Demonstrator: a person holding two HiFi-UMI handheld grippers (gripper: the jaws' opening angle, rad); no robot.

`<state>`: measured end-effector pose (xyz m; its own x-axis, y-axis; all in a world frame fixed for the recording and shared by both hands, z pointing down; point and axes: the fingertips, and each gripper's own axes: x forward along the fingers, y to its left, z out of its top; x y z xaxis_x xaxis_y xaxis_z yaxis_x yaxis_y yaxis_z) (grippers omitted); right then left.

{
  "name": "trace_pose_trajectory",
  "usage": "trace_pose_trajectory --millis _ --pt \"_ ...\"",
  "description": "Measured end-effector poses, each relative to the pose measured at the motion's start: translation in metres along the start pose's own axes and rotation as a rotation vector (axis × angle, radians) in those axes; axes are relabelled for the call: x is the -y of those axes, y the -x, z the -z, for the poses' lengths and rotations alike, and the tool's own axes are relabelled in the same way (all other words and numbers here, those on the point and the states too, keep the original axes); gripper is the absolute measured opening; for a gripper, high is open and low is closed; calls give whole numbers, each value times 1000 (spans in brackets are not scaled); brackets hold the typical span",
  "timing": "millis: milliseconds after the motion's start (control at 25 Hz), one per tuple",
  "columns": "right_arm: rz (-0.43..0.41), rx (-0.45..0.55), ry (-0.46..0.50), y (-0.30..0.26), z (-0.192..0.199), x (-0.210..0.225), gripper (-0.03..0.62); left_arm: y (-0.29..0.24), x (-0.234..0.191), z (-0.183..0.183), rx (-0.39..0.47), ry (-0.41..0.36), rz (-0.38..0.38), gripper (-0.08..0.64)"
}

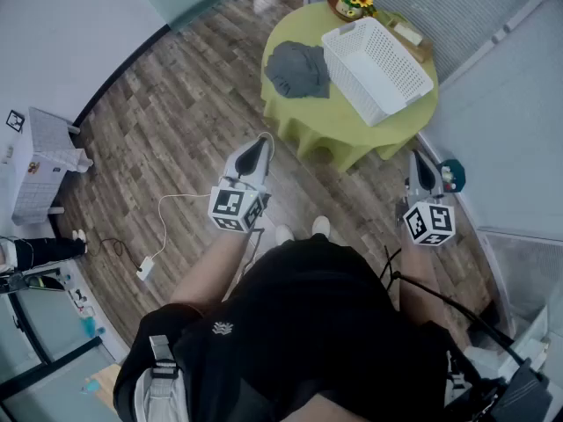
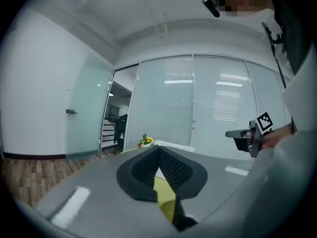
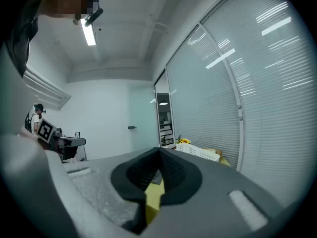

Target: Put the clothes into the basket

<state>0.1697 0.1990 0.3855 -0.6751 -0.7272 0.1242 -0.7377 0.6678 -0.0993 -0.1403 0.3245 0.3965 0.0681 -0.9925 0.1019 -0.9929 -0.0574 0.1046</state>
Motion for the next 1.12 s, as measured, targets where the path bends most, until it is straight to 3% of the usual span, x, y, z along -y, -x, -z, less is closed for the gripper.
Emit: trace_pose_trajectory --millis 360,560,720,880,1120 --pt "-12 -11 -10 -2 6 16 2 -7 7 -3 -8 -16 -23 6" --pt "-39 34 -28 -14 -4 40 2 -32 13 -1 -14 -18 -45 6" --pt "-34 82 16 -25 -12 57 2 -53 20 9 -27 9 -64 6" --pt "-51 64 5 -39 -6 70 2 -64 30 21 -58 -12 -61 6" --pt "-20 43 -7 -60 -5 88 2 -97 5 19 -86 -24 -54 6"
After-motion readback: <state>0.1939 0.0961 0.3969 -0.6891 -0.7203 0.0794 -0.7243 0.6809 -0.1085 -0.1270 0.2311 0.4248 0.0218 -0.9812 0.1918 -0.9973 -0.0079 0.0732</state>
